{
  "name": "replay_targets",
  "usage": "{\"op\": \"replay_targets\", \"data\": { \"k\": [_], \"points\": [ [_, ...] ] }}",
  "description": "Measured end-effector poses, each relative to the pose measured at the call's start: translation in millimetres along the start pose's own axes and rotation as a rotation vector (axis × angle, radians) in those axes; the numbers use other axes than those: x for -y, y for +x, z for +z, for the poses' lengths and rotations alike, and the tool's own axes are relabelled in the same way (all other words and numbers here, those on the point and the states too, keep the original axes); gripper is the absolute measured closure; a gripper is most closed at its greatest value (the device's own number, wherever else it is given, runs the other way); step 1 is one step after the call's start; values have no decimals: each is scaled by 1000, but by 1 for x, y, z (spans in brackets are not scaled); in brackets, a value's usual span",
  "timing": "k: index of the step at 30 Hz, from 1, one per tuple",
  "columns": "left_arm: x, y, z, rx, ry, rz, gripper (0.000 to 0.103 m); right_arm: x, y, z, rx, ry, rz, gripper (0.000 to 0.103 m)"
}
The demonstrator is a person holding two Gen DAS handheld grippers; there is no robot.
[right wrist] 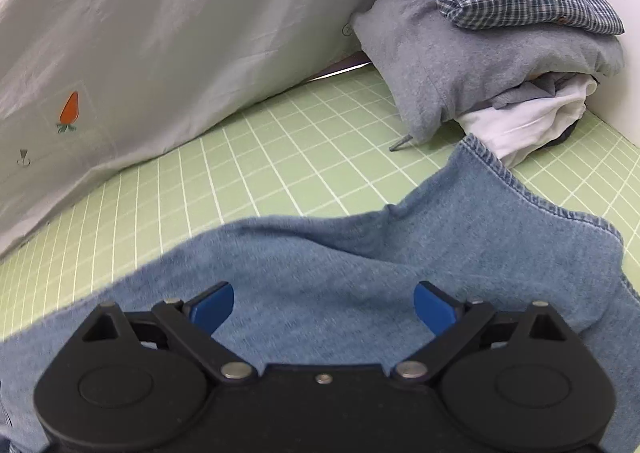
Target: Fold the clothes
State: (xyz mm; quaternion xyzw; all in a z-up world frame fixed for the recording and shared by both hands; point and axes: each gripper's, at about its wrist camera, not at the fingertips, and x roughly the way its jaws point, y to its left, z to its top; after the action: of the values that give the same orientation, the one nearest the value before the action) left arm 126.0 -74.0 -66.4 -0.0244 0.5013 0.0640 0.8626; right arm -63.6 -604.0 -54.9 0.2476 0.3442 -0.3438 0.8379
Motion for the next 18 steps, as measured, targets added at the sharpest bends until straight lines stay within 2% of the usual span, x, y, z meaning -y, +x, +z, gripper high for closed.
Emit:
{"op": "replay_targets", "data": {
  "k": [4, 7, 10, 13, 15, 16, 17, 18],
  "points": [
    [11, 34, 35, -16, 7, -28, 0, -6, 27, 21, -4, 153, -2, 5],
    [20, 58, 56, -29, 7, -37, 0, 1, 47, 31, -20, 360, 8, 6],
    [24, 77, 67, -41, 17, -51, 0, 5, 67, 37, -51, 489, -11, 16],
    [24, 86, 69, -33, 17, -69, 2, 6, 85, 42, -98, 538, -45, 40],
    [22, 85, 67, -4, 0, -98, 23, 7, 94, 43, -134, 541, -62, 64],
    [22, 85, 66, 13, -3, -99, 29, 9, 98, 42, -146, 562, -50, 70],
    [23, 83, 66, 31, 1, -80, 51, 12, 101, 41, -155, 580, -33, 86],
    [25, 82, 67, 46, 9, -73, 56, 11, 104, 41, -156, 577, -19, 101]
  ]
}}
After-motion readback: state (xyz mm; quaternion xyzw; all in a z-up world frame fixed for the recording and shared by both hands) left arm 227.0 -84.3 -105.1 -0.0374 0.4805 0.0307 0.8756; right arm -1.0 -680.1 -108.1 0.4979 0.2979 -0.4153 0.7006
